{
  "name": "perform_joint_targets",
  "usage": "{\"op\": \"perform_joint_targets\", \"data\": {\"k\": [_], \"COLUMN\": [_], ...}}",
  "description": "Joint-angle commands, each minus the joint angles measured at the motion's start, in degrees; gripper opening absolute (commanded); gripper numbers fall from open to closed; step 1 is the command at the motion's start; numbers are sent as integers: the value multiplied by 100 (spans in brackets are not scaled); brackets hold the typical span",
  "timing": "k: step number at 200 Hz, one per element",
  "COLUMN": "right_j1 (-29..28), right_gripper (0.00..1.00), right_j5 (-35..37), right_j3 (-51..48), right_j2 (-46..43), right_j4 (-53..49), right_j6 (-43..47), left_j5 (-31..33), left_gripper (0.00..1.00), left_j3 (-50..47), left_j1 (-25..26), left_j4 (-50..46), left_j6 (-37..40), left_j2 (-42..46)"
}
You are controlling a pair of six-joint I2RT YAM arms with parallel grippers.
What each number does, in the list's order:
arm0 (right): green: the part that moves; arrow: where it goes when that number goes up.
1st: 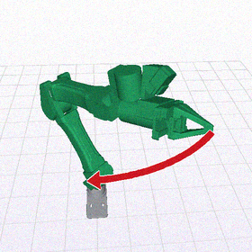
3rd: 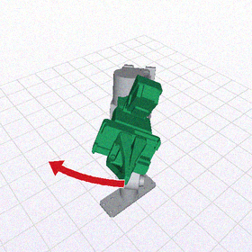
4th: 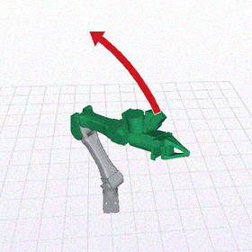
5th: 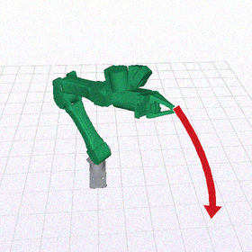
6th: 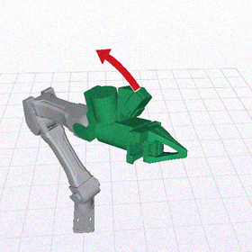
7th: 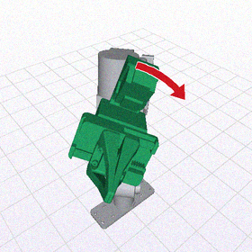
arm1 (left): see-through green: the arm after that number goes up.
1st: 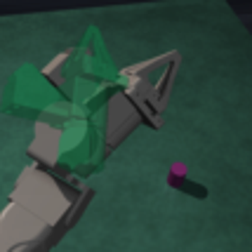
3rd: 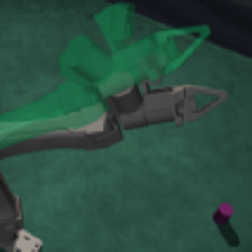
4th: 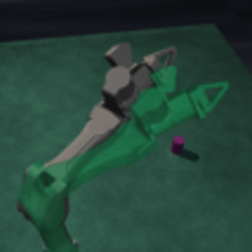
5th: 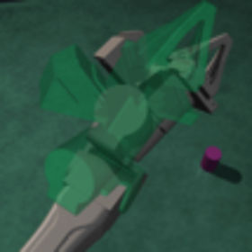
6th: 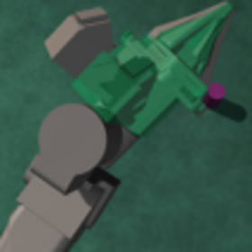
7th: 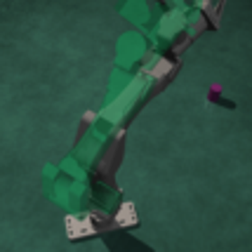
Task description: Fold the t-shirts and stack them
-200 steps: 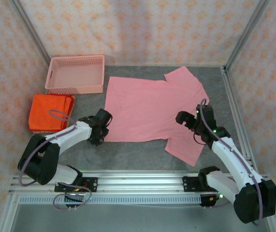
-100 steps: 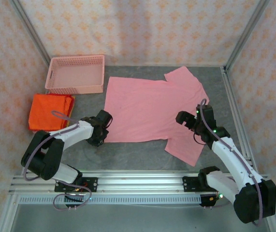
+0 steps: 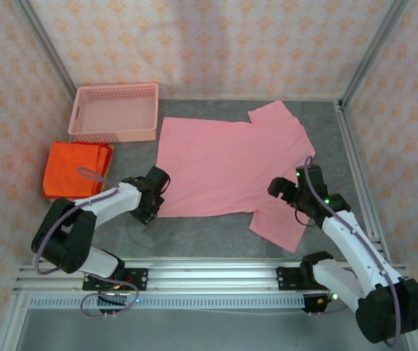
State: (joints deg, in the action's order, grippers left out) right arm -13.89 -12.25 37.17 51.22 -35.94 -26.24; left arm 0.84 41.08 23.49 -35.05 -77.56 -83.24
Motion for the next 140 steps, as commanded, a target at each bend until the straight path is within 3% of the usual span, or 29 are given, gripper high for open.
{"op": "perform_joint_targets", "data": {"k": [1, 59, 140], "right_j1": [-38, -105, -890], "right_gripper": [93, 81, 63], "right_j5": [322, 167, -45], "right_j3": [155, -164, -731], "right_j2": [-152, -156, 206], "right_j4": [-1312, -2303, -2272], "right_j6": [-490, -1144, -2267], "left_j5": [39, 109, 118], "left_gripper": [0, 0, 0], "left_j3": [-83, -22, 23], "left_j1": [-57, -60, -63], "left_j4": [143, 14, -25], "left_j6": [2, -5, -31], "left_j2": [44, 95, 150]}}
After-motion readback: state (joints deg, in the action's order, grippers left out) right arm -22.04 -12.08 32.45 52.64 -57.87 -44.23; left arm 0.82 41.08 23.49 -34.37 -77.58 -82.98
